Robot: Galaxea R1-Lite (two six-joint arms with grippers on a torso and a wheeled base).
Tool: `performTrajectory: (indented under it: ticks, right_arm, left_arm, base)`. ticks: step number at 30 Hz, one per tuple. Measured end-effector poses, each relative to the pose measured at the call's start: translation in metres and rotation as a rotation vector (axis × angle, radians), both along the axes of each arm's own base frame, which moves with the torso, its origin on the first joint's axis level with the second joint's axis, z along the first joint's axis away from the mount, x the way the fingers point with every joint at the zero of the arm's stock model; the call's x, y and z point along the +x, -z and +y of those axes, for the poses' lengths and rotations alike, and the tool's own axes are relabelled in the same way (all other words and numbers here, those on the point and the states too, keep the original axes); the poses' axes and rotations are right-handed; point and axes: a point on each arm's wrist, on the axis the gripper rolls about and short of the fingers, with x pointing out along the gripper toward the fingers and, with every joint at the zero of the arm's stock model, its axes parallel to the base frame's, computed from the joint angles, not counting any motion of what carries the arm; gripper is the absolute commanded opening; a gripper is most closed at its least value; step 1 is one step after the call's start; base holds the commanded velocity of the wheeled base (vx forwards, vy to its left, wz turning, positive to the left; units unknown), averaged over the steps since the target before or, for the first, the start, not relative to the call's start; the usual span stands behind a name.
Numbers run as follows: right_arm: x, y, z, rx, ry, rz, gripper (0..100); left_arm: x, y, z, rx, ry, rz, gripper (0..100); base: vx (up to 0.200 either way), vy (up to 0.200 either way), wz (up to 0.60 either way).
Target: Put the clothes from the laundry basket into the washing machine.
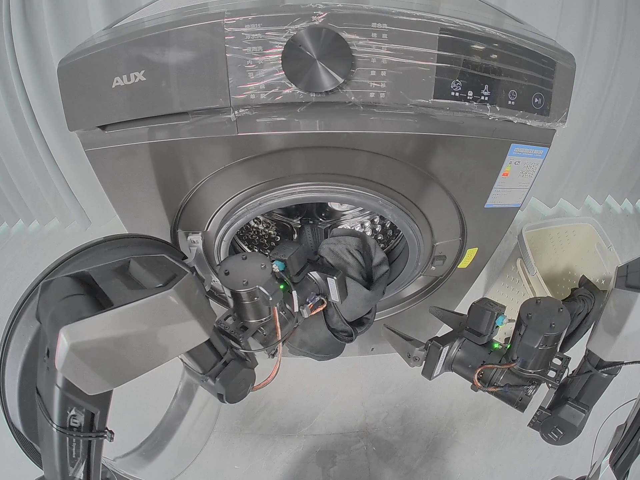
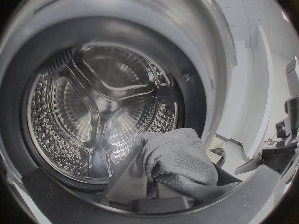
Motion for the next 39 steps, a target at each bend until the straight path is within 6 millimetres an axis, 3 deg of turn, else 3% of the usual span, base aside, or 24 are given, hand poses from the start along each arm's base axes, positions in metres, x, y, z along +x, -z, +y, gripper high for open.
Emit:
performTrajectory:
  ticks: [11,30,38,39]
  right_arm:
    - [-0.001,-0.001,0.000,0.001,-0.003,-0.001,100]
    - [0.000,-0.001,0.000,0.002,-0.001,-0.002,100]
    - [0.000,-0.001,-0.001,0.001,0.000,-0.001,100]
    - [0.000,-0.001,-0.001,0.001,0.000,-0.001,100]
  left_arm:
    - [0.055,0.019,-0.017,0.025,-0.036,0.062,0]
    - [0.126,0.001,-0.035,0.000,-0.183,0.047,0]
    - [0.143,0.023,-0.029,0.021,-0.252,0.083,0]
    - [0.144,0.025,-0.029,0.021,-0.253,0.084,100]
  base:
    - [0.000,0.000,0.00]
    - [0.000,0.000,0.00]
    - [0.000,0.000,0.00]
    - [0.000,0.000,0.00]
